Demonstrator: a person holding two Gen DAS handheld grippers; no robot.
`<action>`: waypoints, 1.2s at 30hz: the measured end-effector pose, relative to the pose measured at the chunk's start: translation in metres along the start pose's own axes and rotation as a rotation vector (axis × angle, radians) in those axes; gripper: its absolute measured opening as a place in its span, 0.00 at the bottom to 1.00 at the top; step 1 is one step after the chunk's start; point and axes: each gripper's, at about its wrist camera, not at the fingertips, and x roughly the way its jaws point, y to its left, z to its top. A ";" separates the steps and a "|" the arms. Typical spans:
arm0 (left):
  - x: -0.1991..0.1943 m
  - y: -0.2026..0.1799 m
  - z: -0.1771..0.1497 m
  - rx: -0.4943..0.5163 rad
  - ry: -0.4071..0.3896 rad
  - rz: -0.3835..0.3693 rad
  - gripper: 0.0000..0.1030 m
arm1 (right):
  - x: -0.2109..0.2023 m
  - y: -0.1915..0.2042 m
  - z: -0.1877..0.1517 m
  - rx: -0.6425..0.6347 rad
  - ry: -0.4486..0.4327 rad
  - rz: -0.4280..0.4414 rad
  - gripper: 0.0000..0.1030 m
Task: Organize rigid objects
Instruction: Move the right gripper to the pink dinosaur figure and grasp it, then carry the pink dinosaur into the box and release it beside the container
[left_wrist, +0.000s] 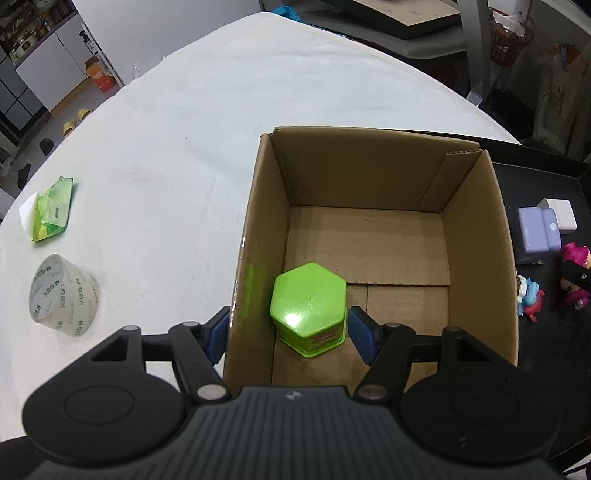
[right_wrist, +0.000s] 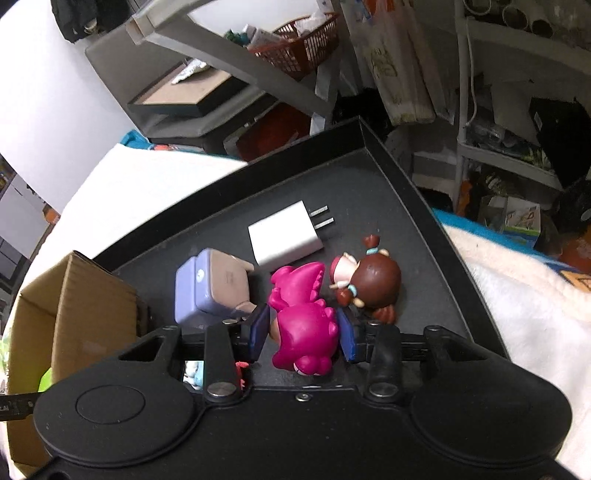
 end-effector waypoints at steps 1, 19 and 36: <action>0.000 -0.001 0.000 0.002 0.000 0.002 0.64 | -0.003 0.000 0.000 0.000 -0.009 0.008 0.38; -0.008 0.010 -0.005 0.014 -0.006 -0.048 0.64 | -0.046 0.042 0.015 -0.093 -0.126 0.132 0.38; -0.013 0.042 -0.010 -0.029 -0.012 -0.136 0.63 | -0.068 0.114 0.004 -0.241 -0.129 0.239 0.38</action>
